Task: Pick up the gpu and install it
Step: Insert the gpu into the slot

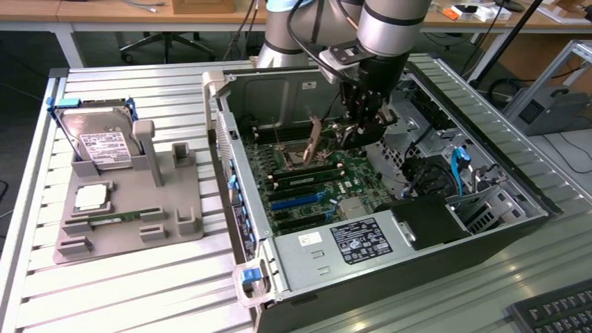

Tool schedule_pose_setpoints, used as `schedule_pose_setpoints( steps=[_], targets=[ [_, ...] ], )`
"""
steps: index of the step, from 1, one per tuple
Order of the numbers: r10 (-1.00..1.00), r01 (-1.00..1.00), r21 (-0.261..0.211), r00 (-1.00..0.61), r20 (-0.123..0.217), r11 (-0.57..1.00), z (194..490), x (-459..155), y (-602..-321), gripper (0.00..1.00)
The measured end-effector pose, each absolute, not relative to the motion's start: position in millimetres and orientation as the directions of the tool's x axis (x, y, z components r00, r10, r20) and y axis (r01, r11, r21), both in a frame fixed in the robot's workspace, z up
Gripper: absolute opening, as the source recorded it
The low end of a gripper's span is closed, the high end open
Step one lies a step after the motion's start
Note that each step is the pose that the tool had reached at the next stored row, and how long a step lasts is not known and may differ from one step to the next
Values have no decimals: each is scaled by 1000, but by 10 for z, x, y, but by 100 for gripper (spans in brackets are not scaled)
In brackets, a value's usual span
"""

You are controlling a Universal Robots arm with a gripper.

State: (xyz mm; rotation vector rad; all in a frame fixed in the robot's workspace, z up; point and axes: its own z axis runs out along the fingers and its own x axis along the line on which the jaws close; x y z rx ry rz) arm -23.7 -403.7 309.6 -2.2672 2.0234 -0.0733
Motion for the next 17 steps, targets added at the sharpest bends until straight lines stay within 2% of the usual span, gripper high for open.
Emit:
schedule_pose_setpoints(
  steps=[17],
  targets=[
    [-993,-988,-108,115,-32,-111,3062,-261,-4037,27]
  ],
)
